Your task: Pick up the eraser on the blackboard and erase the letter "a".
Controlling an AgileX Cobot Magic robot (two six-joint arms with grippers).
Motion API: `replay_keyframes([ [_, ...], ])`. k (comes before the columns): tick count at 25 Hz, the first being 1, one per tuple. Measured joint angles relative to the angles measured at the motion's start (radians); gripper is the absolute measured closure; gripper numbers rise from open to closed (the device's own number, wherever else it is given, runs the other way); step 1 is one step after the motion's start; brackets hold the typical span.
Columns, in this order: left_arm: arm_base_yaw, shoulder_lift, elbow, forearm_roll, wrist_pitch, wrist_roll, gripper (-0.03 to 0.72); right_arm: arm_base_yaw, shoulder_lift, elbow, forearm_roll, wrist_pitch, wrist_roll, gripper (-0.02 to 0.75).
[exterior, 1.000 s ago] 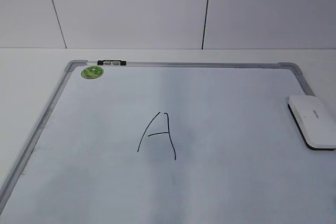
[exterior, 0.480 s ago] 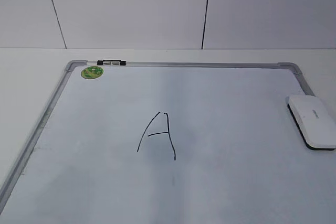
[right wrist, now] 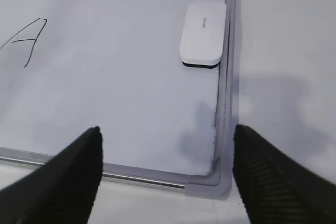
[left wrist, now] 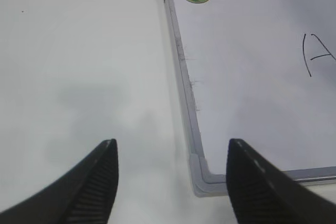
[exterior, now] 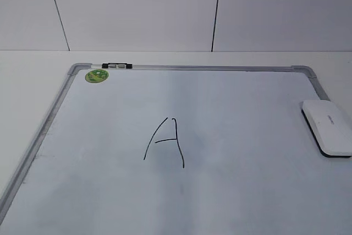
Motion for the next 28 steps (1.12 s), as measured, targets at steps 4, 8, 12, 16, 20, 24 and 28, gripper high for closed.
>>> replay_keyframes([
  [4,0.021,0.000,0.000,0.000,0.000,0.000,0.202,-0.056,-0.001,0.000,0.000,0.000,0.000,0.146],
  [8,0.047,0.000,0.000,-0.001,0.000,0.000,0.202,-0.099,-0.002,0.000,0.000,0.002,0.000,0.146],
  [12,0.070,0.000,0.000,-0.001,0.000,0.000,0.202,-0.121,-0.002,0.000,0.000,0.002,0.000,0.146],
  [16,0.091,0.000,0.000,-0.001,0.000,0.000,0.202,-0.149,-0.002,0.000,0.000,0.002,0.000,0.146],
  [20,0.105,0.000,0.000,-0.001,0.000,0.000,0.202,-0.168,-0.002,0.000,0.000,0.002,0.000,0.146],
  [24,0.108,0.000,0.000,-0.001,0.000,0.000,0.202,-0.169,-0.002,0.000,-0.001,0.002,0.000,0.146],
  [28,0.109,0.000,0.000,-0.001,0.000,0.000,0.202,-0.169,-0.002,0.000,-0.001,0.002,0.000,0.146],
])
